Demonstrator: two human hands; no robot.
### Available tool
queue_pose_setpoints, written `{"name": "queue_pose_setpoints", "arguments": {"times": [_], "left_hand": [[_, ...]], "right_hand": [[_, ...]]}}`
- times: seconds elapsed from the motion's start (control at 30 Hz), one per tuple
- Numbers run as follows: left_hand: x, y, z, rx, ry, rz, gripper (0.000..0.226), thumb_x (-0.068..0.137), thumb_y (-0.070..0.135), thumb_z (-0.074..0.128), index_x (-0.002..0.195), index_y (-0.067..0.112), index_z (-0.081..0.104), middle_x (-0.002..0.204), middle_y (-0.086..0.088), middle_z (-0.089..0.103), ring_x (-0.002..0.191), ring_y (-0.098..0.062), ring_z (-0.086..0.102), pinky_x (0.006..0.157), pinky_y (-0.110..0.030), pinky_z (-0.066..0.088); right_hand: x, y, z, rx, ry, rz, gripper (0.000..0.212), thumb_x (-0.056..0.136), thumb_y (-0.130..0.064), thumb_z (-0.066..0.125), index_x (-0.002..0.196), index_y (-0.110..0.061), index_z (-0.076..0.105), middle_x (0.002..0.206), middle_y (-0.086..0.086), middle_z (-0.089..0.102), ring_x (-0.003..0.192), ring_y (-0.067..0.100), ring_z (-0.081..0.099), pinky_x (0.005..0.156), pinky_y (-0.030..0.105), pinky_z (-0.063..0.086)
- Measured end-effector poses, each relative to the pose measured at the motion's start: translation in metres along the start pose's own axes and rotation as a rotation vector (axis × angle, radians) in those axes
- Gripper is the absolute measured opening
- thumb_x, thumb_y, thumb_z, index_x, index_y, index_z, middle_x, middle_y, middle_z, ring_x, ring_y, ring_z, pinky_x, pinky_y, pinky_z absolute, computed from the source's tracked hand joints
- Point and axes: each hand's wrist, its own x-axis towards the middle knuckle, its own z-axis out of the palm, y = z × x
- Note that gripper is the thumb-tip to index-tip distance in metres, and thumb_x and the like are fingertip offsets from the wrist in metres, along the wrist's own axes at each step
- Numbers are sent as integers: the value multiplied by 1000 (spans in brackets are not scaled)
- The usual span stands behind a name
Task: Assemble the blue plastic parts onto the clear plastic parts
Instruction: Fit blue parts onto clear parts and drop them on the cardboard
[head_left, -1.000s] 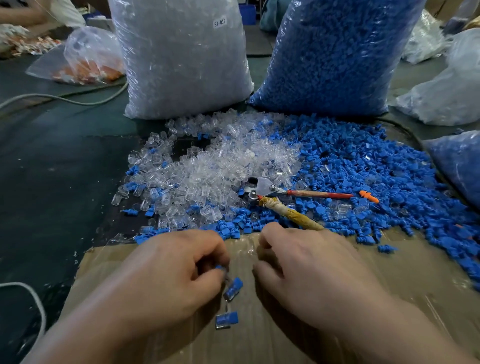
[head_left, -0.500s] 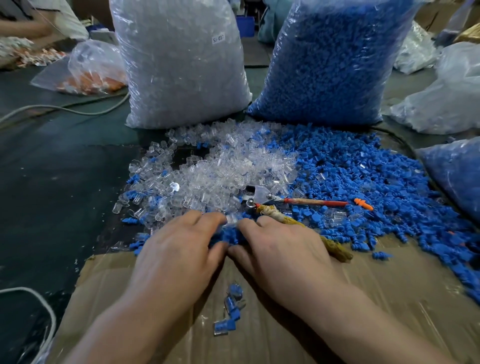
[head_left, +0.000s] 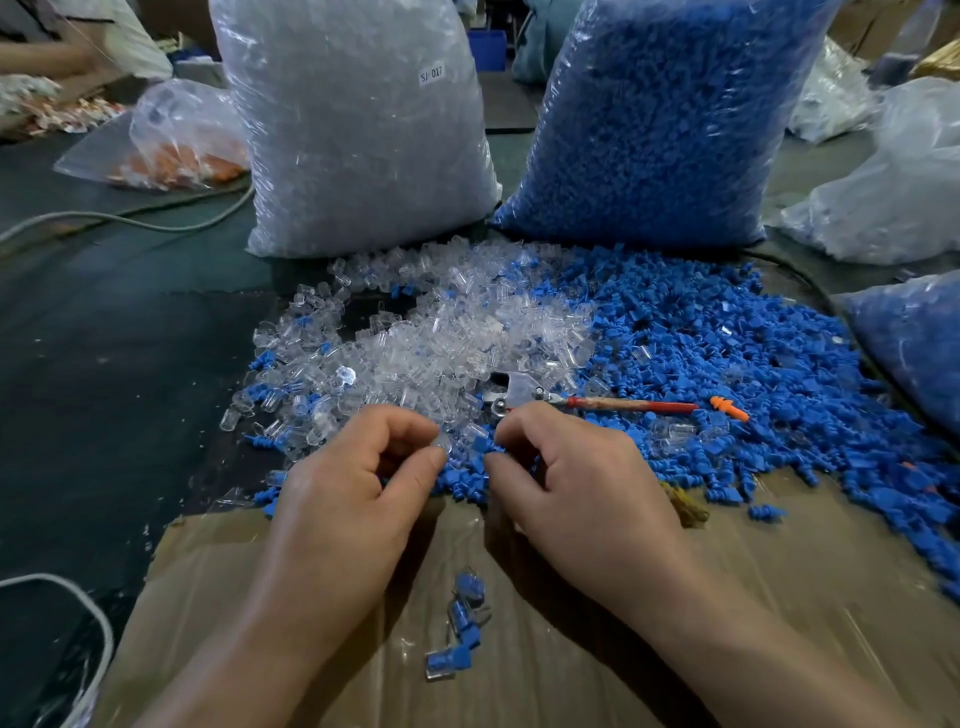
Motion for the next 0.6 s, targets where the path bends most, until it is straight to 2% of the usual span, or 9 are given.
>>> {"name": "queue_pose_setpoints", "arguments": {"times": [0.07, 0.13, 0.23, 0.33, 0.4, 0.47, 0.53, 0.6], "left_hand": [[-1, 2, -1, -146, -15, -70, 13, 83, 30, 74, 90, 40, 67, 76, 11, 71, 62, -4, 64, 55, -26, 54], [-2, 5, -2, -272, -54, -109, 12, 77, 39, 74, 87, 36, 69, 72, 3, 70, 59, -12, 64, 52, -28, 53], [-6, 8, -2, -419, -126, -129, 27, 65, 50, 69, 86, 34, 71, 75, -2, 73, 66, -17, 70, 59, -24, 58], [-8, 9, 0, -381, -123, -108, 31, 66, 57, 72, 89, 37, 71, 78, -1, 73, 70, -19, 71, 63, -32, 61], [-9, 9, 1, -345, -103, -86, 24, 70, 52, 71, 89, 38, 71, 79, 2, 73, 73, -20, 71, 66, -35, 62], [-10, 9, 2, -314, -92, -63, 13, 77, 40, 72, 89, 40, 70, 79, 4, 73, 72, -18, 71, 65, -33, 61], [-10, 10, 2, -287, -93, -54, 15, 82, 28, 75, 88, 40, 70, 78, 6, 73, 71, -14, 70, 62, -29, 59], [-8, 11, 2, -352, -109, -93, 11, 79, 30, 76, 86, 37, 71, 75, 2, 73, 67, -12, 70, 57, -23, 56]], "right_hand": [[-1, -3, -1, 129, -5, 49, 11, 86, -43, 61, 87, -33, 57, 72, -16, 61, 62, 4, 55, 56, 22, 43], [-2, -6, -2, 226, -29, 63, 8, 86, -43, 62, 87, -35, 60, 73, -20, 63, 60, 4, 58, 58, 21, 45], [-3, -8, -3, 194, -57, 24, 14, 86, -47, 56, 89, -35, 63, 78, -21, 63, 71, 1, 59, 61, 18, 45], [-4, -10, -4, 145, -58, 4, 11, 89, -44, 57, 92, -35, 63, 81, -21, 62, 79, 1, 58, 65, 18, 44], [-5, -12, -5, 146, -65, -1, 8, 90, -41, 58, 91, -34, 61, 80, -20, 61, 79, 1, 57, 65, 19, 43], [-6, -14, -4, 134, -78, -17, 6, 92, -38, 58, 91, -33, 60, 79, -19, 60, 78, 1, 55, 68, 20, 42], [-7, -16, -4, 112, -93, -33, 4, 93, -36, 57, 92, -32, 58, 77, -19, 58, 77, 0, 54, 69, 19, 41], [-7, -15, -3, 122, -93, -25, 0, 93, -34, 57, 93, -33, 57, 76, -19, 60, 74, 1, 57, 65, 21, 44]]}}
